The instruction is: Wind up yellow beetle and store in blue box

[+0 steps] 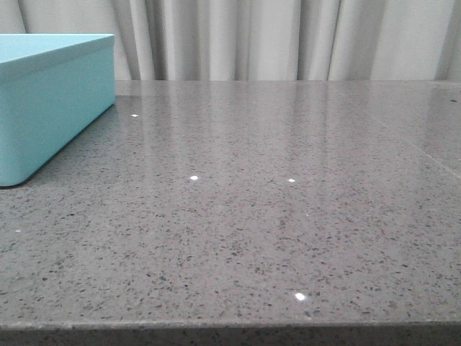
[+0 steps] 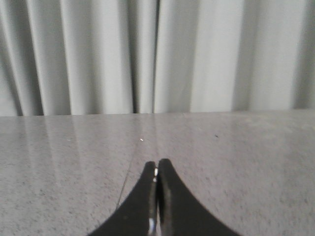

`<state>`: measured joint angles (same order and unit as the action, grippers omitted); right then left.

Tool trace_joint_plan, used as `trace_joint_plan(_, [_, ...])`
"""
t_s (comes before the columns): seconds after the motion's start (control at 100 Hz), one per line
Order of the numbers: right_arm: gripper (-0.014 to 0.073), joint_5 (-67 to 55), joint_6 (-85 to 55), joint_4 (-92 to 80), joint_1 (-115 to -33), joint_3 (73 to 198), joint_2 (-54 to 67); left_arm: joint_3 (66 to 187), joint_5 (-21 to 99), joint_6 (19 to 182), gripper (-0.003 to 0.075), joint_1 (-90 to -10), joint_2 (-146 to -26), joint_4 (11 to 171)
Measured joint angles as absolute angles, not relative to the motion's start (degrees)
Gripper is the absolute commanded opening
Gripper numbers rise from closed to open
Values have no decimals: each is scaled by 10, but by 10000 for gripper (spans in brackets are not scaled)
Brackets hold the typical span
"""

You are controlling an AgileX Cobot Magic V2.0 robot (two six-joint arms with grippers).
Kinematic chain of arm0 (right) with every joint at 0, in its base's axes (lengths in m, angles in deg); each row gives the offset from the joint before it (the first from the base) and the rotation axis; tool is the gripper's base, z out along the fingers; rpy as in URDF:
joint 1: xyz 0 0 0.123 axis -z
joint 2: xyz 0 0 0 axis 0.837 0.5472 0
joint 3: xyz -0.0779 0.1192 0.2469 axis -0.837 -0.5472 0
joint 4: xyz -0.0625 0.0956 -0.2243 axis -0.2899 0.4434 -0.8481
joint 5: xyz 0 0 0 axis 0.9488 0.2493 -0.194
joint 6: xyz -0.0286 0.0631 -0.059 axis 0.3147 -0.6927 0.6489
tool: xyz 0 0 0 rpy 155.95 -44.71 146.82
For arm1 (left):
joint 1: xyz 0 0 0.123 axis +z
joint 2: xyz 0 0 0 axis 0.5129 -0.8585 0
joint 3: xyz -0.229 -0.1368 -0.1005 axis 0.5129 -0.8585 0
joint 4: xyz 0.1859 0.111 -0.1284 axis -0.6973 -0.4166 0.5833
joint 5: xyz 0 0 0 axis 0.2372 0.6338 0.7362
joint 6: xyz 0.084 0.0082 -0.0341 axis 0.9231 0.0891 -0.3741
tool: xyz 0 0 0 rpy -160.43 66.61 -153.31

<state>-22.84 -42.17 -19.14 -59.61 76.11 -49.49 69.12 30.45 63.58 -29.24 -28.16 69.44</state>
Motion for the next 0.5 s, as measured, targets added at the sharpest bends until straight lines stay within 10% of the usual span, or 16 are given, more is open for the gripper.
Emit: trace_joint_plan(0.5, [-68, -184, -483, -246, -587, 730, -528, 691, 304, 636, -19, -292, -282, 694])
